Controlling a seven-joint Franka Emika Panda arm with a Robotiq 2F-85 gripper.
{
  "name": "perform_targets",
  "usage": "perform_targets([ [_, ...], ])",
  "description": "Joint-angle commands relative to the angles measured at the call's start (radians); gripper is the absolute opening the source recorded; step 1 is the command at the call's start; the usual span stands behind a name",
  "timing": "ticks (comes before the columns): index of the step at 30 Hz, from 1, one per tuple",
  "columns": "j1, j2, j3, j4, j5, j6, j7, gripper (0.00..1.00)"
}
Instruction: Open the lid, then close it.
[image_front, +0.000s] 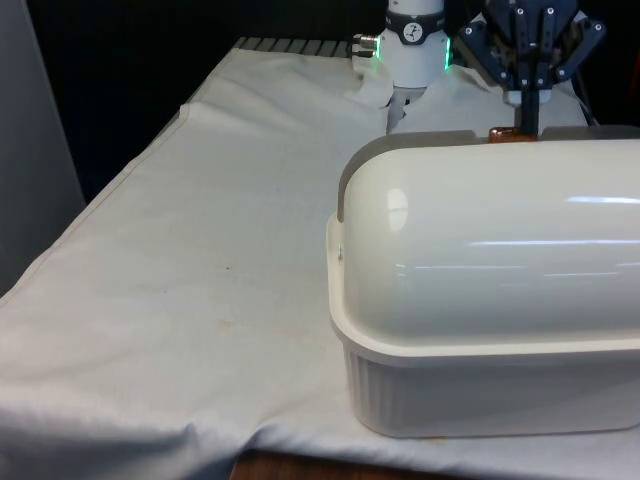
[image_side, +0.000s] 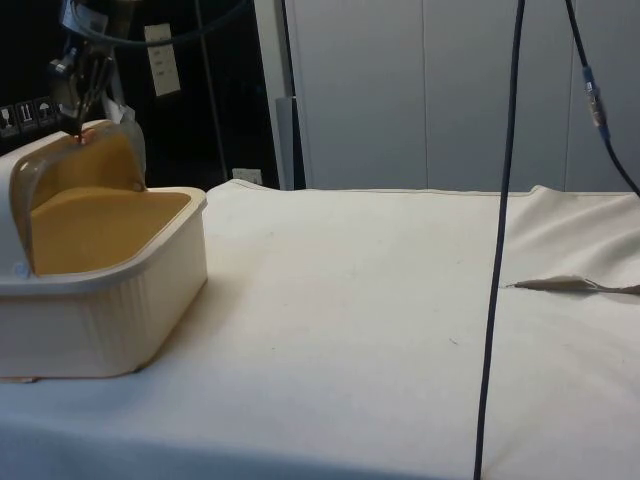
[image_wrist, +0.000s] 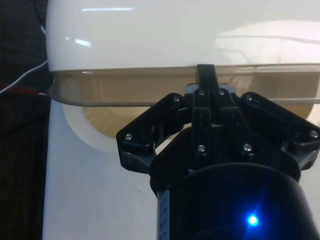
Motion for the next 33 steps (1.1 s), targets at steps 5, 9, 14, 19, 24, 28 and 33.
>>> perform_targets([
  [5,-0.001,-0.011,0.002,-0.008,0.003,-0.034,-0.001,0.0],
  [9,-0.001,-0.011,0.003,-0.008,0.004,-0.062,-0.002,0.0],
  [14,-0.001,-0.01,0.003,-0.007,0.005,-0.093,-0.002,0.0],
  [19,-0.001,-0.012,0.003,-0.011,0.005,-0.135,-0.002,0.0],
  [24,-0.001,-0.015,0.003,-0.014,0.005,-0.164,-0.002,0.0],
  [28,-0.001,-0.02,0.004,-0.021,0.005,-0.199,-0.003,0.0],
  [33,-0.001,-0.026,0.004,-0.03,0.005,-0.234,-0.005,0.0],
])
